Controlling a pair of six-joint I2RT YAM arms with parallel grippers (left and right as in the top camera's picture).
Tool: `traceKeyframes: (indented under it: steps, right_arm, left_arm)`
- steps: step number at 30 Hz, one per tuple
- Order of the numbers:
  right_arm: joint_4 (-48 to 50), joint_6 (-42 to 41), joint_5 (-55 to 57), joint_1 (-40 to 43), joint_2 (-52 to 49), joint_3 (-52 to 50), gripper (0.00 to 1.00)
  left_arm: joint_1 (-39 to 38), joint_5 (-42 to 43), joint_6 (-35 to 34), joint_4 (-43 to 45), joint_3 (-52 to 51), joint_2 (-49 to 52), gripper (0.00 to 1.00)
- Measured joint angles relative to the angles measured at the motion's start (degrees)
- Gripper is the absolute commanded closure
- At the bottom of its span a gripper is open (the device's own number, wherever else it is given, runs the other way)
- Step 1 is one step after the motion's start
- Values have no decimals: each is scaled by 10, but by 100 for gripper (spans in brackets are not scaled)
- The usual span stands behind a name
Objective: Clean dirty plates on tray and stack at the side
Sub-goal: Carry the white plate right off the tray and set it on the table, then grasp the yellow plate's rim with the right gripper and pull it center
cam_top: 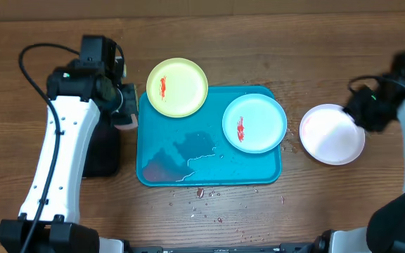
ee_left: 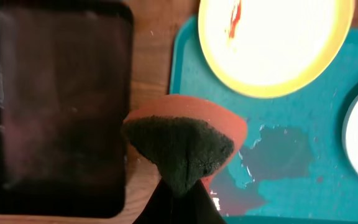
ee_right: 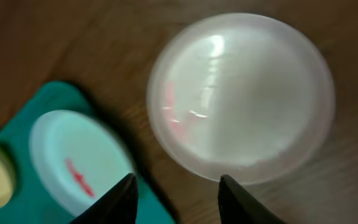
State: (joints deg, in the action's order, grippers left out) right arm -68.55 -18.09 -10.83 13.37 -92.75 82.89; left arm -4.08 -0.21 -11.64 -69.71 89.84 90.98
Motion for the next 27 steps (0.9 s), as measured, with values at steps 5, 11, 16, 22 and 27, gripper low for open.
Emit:
traceKeyframes:
  steps: [5, 11, 16, 22, 27]
  right_arm:
    - [80, -30, -27, -143, -2, 7, 61]
    - [233, -127, -10, -315, -79, 7, 57]
    - [309, -173, 0, -375, -171, 7, 56]
    - [390, -198, 3, -408, -237, 7, 56]
    - [438, -205, 5, -417, -266, 7, 56]
  left_arm:
    - [0, -17, 2, -15, 30, -25, 96]
    - [0, -37, 3, -22, 30, -30, 96]
    - [0, -51, 0, -9, 30, -30, 96]
    - [0, -55, 0, -5, 30, -30, 96]
    - [0, -56, -2, -3, 30, -30, 96]
